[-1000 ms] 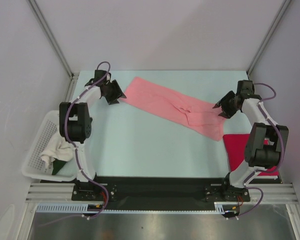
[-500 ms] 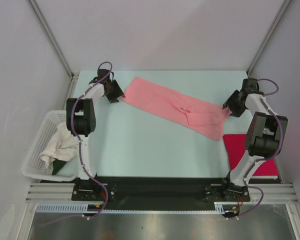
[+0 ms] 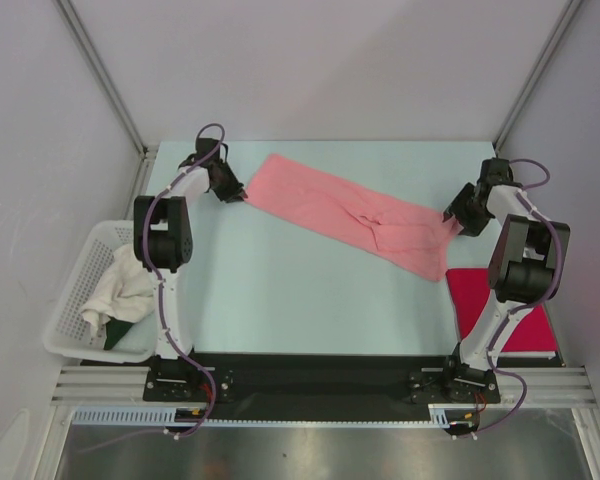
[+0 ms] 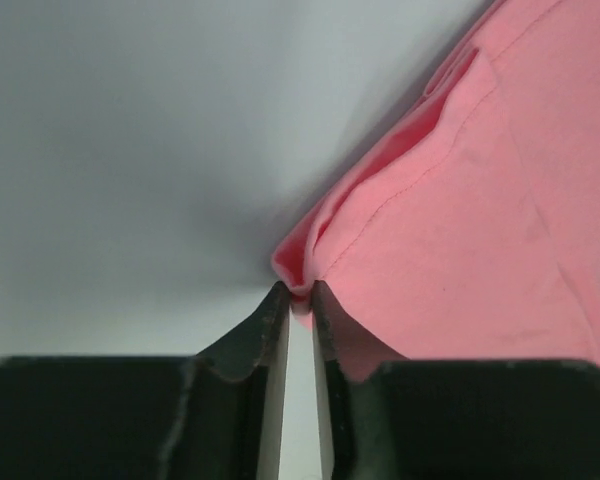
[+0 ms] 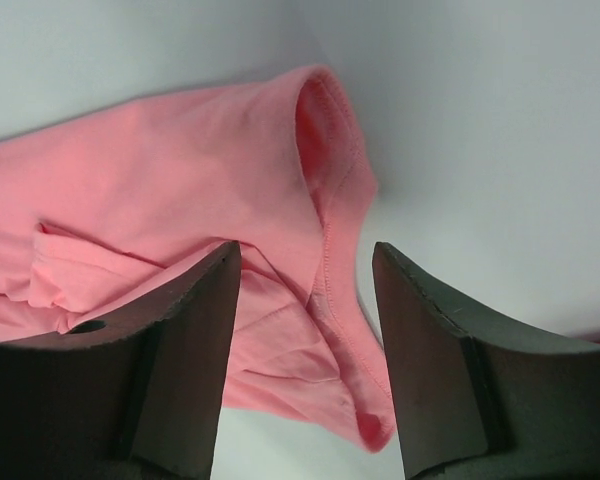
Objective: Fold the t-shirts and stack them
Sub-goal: Fold the tshirt
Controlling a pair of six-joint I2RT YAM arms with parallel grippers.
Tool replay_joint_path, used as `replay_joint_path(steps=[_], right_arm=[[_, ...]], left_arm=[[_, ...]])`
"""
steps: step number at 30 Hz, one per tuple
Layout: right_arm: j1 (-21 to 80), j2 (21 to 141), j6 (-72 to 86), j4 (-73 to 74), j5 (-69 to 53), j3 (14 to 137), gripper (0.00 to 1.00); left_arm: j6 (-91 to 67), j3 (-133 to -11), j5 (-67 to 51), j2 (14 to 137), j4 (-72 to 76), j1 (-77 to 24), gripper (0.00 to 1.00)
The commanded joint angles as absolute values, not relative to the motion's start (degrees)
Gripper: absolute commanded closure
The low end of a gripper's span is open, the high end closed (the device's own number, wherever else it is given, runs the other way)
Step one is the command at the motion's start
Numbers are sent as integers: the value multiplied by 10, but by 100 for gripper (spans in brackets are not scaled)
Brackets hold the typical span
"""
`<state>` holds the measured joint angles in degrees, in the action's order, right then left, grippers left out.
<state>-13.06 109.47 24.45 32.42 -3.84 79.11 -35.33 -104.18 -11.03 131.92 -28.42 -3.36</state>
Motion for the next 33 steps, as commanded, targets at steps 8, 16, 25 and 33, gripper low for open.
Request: replay_joint_path(steps=[8, 16, 25, 33], right_arm=[[-137, 1127, 216, 296, -36, 826, 40], [-144, 1149, 219, 251, -63, 819, 48], [-133, 1186, 258, 190, -99, 813, 95], [-80, 1286, 265, 153, -63, 950, 97]], left_arm=[[-319, -1020, -128, 1294, -275, -32, 100], [-285, -927, -107, 1217, -273, -32, 100], [-275, -793, -101, 1096, -277, -34, 100], [-306, -593, -87, 931, -244, -86, 100]])
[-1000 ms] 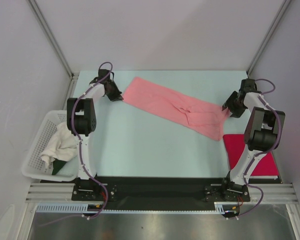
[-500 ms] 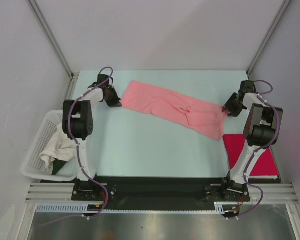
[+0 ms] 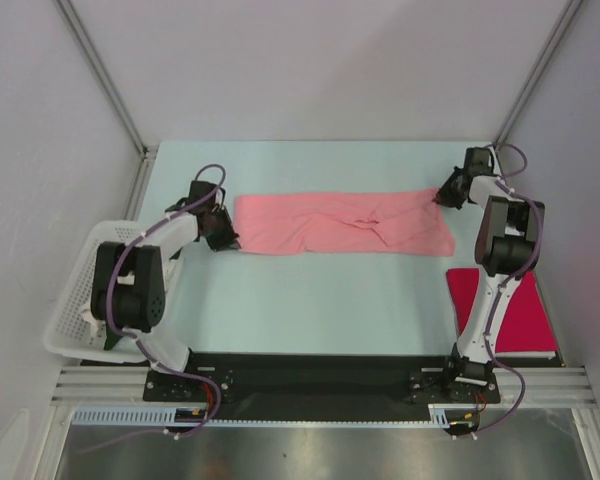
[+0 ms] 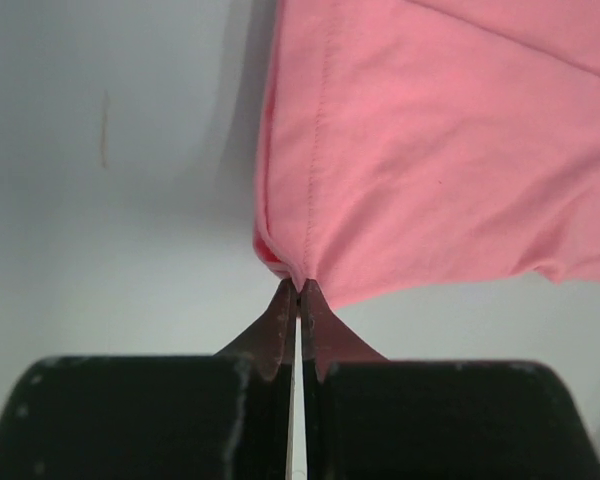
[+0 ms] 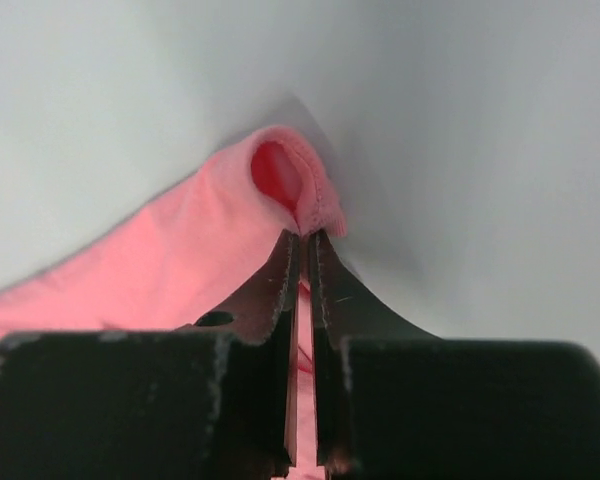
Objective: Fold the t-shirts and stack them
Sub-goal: Fold the tshirt
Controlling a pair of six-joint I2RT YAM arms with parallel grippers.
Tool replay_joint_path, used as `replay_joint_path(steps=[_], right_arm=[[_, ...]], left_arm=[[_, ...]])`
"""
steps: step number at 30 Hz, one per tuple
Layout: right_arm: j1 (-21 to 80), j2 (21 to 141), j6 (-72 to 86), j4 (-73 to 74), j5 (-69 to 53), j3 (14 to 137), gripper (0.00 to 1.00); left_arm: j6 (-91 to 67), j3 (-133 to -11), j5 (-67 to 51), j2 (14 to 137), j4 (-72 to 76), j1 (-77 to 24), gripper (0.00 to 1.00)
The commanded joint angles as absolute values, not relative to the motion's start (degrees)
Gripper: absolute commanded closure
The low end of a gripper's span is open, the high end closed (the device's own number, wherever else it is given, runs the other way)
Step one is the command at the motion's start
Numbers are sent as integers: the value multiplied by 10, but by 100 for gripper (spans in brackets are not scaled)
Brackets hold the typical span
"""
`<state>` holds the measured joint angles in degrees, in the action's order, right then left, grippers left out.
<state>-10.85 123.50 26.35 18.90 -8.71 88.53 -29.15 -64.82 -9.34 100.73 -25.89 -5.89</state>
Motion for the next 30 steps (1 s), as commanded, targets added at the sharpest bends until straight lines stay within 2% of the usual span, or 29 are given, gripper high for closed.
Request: replay_joint_path(steps=[1, 6, 12, 17, 21, 24, 26, 27, 28, 29, 30], right_arm=[[-74, 1298, 264, 150, -62, 974, 97], [-37, 1389, 270, 140, -73, 1124, 96], [-8, 1469, 289, 75, -97, 1211, 94], [-3, 1514, 293, 59, -111, 1277, 88], [-4, 1527, 290, 28, -129, 1294, 80], [-2, 1549, 287, 18, -141, 1338, 80], [-2, 1571, 301, 9, -156, 1359, 69], [-2, 1574, 307, 6, -167, 1373, 52], [-2, 1575, 307, 8, -169, 1382, 41], [-2, 1572, 306, 17, -167, 1395, 33], [-3, 1568, 296, 38, -167, 1412, 31]], left_arm=[[-315, -572, -89, 914, -239, -95, 99], [-399, -443, -68, 794, -214, -191, 100], [-559, -357, -21, 716, -167, -348, 99], [-653, -352, -1, 752, -107, -480, 98], [-635, -398, -23, 816, -120, -562, 98], [-613, -425, -45, 834, -133, -597, 98], [-591, -454, -70, 851, -145, -603, 96], [-582, -466, -85, 858, -148, -605, 95], [-571, -476, -94, 863, -149, -607, 95], [-546, -496, -110, 865, -149, -609, 89], [-533, -505, -115, 869, -151, -612, 85]])
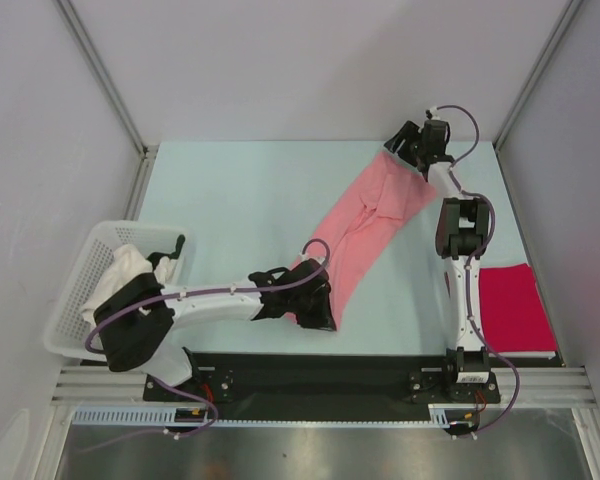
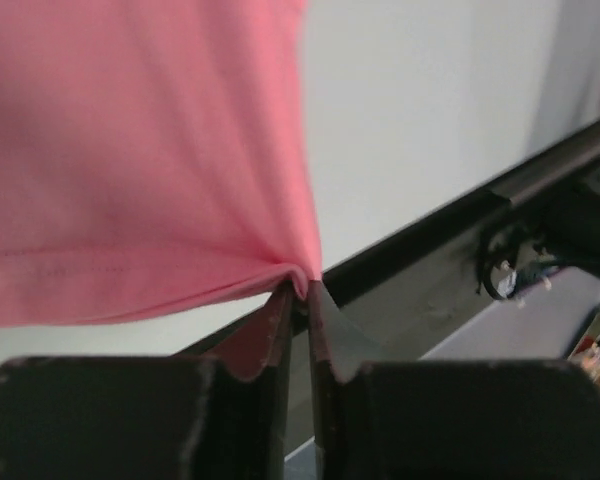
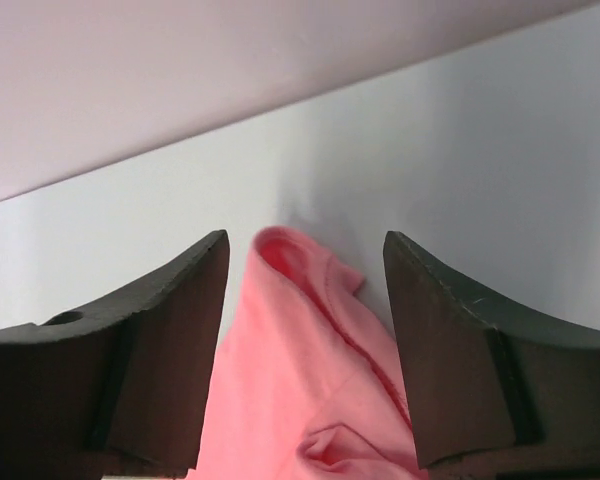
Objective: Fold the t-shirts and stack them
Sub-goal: Fold the tshirt
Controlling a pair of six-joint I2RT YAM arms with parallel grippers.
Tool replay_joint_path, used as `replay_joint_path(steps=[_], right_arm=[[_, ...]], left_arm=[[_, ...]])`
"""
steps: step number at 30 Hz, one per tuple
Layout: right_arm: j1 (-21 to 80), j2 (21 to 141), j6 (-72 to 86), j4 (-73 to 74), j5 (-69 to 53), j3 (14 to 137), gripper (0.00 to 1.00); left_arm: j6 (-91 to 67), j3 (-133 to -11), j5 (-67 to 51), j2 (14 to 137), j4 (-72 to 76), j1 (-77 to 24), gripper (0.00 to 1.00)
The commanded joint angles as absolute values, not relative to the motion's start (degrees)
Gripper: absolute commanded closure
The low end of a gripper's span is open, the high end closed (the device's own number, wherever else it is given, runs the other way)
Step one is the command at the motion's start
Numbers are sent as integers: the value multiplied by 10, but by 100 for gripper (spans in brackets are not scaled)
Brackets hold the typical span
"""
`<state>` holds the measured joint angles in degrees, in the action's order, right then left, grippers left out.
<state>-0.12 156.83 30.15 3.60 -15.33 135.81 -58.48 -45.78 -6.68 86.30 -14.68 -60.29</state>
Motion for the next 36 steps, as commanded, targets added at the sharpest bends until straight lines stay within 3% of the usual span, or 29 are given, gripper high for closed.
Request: replay_joint_path(steps=[1, 8, 11, 14, 17, 26, 36], right_arm=[[-4, 1562, 294, 46, -166, 1418, 32], [-27, 1407, 279, 173, -122, 1341, 31], [-52, 1322, 292, 217, -140, 1255, 30], [-88, 1241, 324, 236, -171, 1136, 31], [-116, 1180, 324, 238, -180, 1025, 31], [-153, 1135, 342, 155, -249, 844, 38], [-172, 1200, 384, 33, -317, 793, 44]], left_arm=[[-520, -515, -119, 870, -167, -612, 81], [-430, -584, -148, 810, -282, -603, 53], [-397, -603, -200, 796, -327, -577, 50], [-365, -597, -195, 766, -343, -513, 46], [-339, -573, -215, 760, -341, -373, 38], [-235, -595, -264, 885, -336, -208, 36], [-199, -587, -273, 969, -354, -189, 39]])
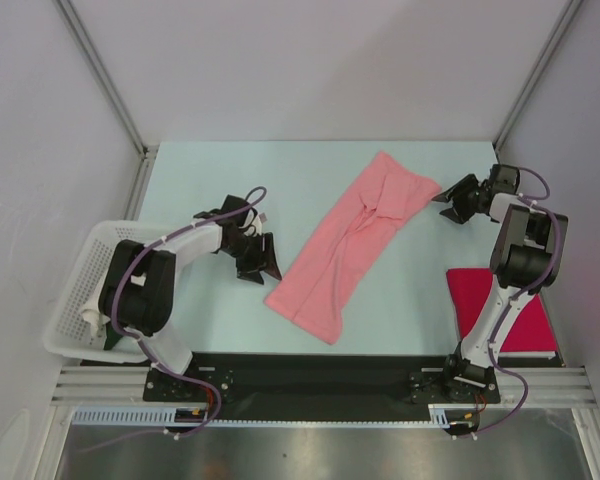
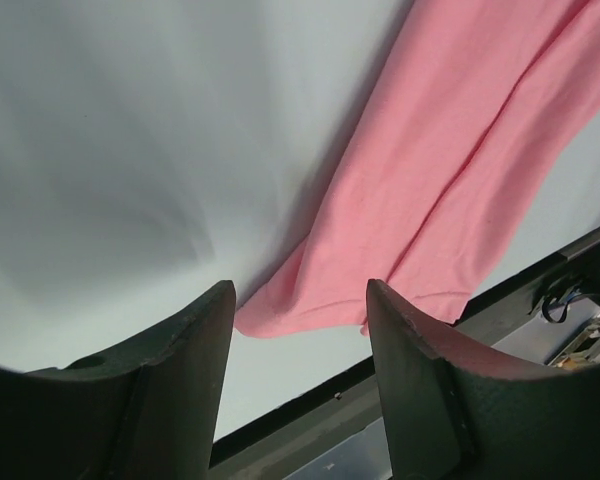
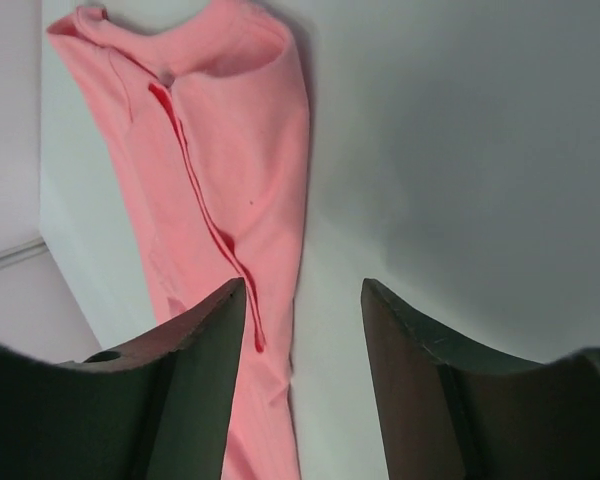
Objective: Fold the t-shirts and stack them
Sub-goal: Fold the tshirt
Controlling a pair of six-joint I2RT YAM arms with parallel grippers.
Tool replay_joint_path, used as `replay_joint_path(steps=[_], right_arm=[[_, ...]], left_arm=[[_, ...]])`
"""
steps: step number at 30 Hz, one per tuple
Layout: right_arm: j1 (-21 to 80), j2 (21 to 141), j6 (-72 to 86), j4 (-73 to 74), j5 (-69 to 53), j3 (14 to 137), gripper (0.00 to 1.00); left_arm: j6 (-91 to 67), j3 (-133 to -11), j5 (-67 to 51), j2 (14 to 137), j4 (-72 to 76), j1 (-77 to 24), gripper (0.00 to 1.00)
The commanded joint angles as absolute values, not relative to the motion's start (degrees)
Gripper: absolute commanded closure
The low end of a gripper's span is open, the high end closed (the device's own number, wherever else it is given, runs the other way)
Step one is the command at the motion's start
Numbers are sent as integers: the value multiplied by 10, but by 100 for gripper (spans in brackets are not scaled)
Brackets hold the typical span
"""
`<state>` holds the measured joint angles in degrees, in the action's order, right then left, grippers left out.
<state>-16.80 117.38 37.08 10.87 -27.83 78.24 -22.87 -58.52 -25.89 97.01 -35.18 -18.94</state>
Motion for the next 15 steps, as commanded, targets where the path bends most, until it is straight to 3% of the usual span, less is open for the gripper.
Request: replay_joint_path(steps=[1, 8, 15], right_arm=[[-171, 1208, 384, 29, -321, 796, 45], [-171, 1267, 378, 14, -287, 834, 46], [-156, 1319, 378, 32, -264, 908, 47]], left_arm=[[-197, -581, -271, 976, -354, -189, 39], [-196, -557, -296, 987, -343, -189, 47], [-192, -546, -341, 966, -336, -190, 38]])
